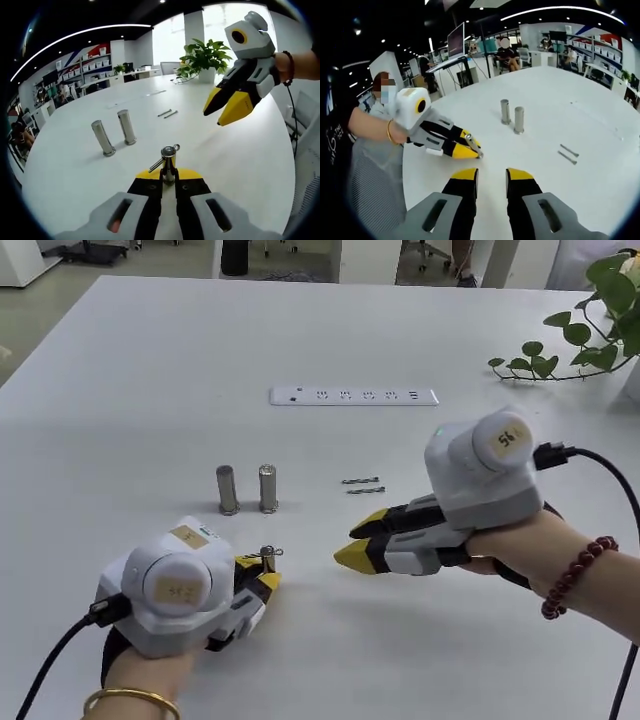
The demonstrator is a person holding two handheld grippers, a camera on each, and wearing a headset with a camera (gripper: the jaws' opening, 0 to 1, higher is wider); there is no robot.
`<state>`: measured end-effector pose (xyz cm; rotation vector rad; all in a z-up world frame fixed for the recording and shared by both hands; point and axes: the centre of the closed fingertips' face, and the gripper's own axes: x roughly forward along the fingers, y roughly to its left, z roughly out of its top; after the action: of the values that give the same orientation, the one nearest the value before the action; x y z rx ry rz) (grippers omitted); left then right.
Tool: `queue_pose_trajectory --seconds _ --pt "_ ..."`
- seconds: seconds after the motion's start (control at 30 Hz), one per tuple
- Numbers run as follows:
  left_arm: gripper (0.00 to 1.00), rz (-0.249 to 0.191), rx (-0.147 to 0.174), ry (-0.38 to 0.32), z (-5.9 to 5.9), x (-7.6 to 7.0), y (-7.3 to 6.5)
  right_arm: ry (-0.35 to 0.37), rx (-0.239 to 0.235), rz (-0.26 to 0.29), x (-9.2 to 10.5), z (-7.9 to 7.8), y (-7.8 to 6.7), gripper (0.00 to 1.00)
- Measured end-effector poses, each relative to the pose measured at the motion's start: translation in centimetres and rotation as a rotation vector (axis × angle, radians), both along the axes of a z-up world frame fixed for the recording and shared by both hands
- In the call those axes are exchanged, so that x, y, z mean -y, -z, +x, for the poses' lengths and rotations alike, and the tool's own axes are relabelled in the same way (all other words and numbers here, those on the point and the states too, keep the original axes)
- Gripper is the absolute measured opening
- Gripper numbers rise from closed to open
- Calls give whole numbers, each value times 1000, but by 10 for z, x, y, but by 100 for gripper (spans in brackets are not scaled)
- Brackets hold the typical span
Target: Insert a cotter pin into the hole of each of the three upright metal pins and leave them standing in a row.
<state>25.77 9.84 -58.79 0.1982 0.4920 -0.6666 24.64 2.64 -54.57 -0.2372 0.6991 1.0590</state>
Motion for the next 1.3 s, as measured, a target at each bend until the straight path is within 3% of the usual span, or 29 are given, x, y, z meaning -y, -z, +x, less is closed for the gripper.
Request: queue_pose_trajectory --seconds 0.3,0.57,0.97,1.03,1.3 --pt "5 12 -9 7 11 -9 2 9 -11 2 -1 -4 2 17" --pt "6 16 -24 23 20 -8 3 19 -14 6 1 -4 3 17" --pt "6 13 -21 42 20 -7 3 33 -16 10 5 -2 4 17" --pt "6 -5 -34 35 20 -7 3 34 -15 12 5 -2 3 17" --pt "6 -18 -35 36 20 -7 1 33 -17 8 4 -4 4 17"
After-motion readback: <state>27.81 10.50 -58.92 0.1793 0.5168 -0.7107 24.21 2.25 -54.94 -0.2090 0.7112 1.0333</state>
